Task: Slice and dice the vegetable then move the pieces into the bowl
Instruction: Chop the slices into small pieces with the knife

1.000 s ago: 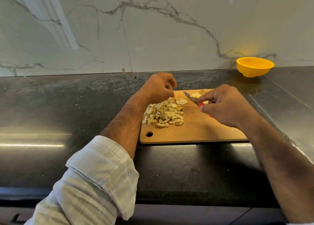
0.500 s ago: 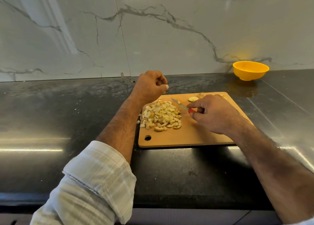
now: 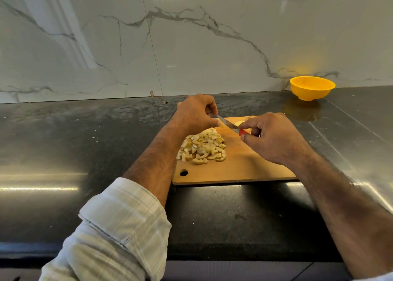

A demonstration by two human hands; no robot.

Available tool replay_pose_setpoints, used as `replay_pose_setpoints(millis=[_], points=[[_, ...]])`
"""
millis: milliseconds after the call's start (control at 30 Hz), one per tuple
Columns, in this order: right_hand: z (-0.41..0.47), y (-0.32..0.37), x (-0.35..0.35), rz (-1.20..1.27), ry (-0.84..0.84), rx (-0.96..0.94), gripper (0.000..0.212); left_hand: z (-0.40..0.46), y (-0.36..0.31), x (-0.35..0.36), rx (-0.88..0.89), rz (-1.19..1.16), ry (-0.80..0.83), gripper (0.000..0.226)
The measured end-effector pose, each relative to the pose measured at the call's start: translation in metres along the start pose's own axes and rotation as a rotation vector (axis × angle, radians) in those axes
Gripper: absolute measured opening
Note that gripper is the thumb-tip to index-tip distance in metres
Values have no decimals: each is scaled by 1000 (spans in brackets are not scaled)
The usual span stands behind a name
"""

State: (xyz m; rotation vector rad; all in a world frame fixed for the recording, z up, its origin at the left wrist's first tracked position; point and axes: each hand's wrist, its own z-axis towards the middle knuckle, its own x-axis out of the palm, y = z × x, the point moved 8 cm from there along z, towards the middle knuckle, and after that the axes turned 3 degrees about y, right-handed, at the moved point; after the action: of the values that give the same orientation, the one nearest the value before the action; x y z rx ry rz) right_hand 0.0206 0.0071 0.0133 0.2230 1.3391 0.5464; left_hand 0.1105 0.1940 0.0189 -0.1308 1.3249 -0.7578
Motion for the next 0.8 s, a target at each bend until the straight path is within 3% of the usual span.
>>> replay_pose_setpoints(millis=[300, 467, 633, 800], points=[[-1, -13, -17, 41, -128, 22, 28, 0, -6, 13, 18, 113, 56, 12], [-6, -34, -51, 11, -324, 67, 27, 10, -33, 42, 47, 252, 164, 31], [-4, -48, -48, -15, -280, 126, 23, 29, -50, 71, 26, 363, 297, 45], [-5, -43, -46, -33, -270, 117, 25, 43, -47, 68, 17, 362, 306, 23]])
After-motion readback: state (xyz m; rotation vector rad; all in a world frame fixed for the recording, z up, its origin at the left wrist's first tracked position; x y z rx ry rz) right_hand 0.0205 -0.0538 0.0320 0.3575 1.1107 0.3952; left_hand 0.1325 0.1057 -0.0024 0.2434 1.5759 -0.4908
